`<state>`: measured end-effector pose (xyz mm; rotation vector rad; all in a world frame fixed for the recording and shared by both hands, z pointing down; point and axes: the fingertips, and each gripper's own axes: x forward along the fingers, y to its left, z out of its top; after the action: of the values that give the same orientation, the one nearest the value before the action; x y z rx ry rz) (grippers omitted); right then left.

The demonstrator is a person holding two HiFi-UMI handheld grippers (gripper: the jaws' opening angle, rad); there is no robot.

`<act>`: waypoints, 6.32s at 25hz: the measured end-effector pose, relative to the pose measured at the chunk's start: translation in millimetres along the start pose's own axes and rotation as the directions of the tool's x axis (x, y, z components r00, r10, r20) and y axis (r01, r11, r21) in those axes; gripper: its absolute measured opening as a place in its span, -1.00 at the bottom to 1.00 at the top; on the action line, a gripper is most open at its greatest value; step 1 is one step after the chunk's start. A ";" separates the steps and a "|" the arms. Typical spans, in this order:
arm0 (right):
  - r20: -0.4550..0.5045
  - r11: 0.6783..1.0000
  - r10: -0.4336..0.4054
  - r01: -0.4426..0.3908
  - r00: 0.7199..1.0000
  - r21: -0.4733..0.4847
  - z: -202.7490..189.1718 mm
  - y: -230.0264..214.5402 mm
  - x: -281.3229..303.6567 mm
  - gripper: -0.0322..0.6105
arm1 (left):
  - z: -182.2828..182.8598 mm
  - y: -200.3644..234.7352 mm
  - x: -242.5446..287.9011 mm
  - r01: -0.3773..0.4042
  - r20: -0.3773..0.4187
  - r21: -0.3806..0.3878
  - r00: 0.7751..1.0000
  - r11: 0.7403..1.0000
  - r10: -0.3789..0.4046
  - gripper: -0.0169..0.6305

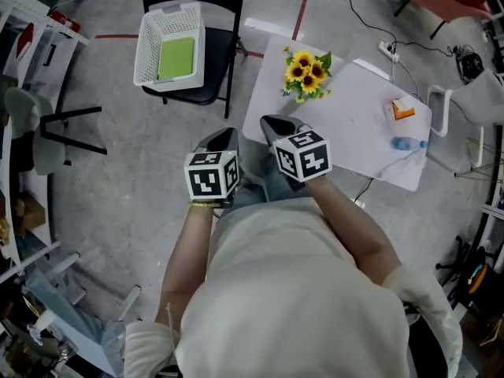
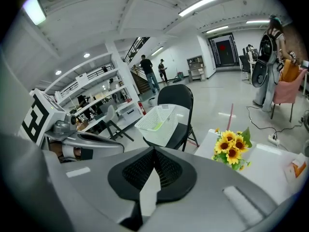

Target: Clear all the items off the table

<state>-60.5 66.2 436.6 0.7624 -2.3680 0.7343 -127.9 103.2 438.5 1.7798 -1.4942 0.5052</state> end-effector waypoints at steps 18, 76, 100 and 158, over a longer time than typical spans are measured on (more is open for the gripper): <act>-0.018 0.996 -0.076 0.077 0.997 0.053 -3.2 -142.5 -4.0 -0.90 | 41.3 -55.0 108.2 0.035 -0.058 0.018 0.998 0.999 -0.034 -0.92; -0.218 0.915 -0.032 -0.059 0.975 -0.399 -142.4 -360.3 171.3 0.71 | -63.2 -30.8 343.6 0.104 -0.220 -0.068 0.969 0.992 -0.116 -0.92; -0.109 0.885 0.020 -0.069 0.994 -0.461 -139.5 -368.4 224.9 0.95 | -91.3 -7.4 354.0 0.059 -0.298 -0.077 0.951 0.995 -0.080 -0.92; 0.053 0.942 -0.205 0.212 0.977 -0.259 -47.3 -294.5 102.5 0.70 | -43.8 -28.9 261.9 0.065 -0.211 -0.067 0.974 0.996 -0.078 -0.92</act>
<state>73.5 -143.3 630.5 0.8910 -2.2997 0.3136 -29.8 -36.5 643.9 1.6701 -1.2796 0.5896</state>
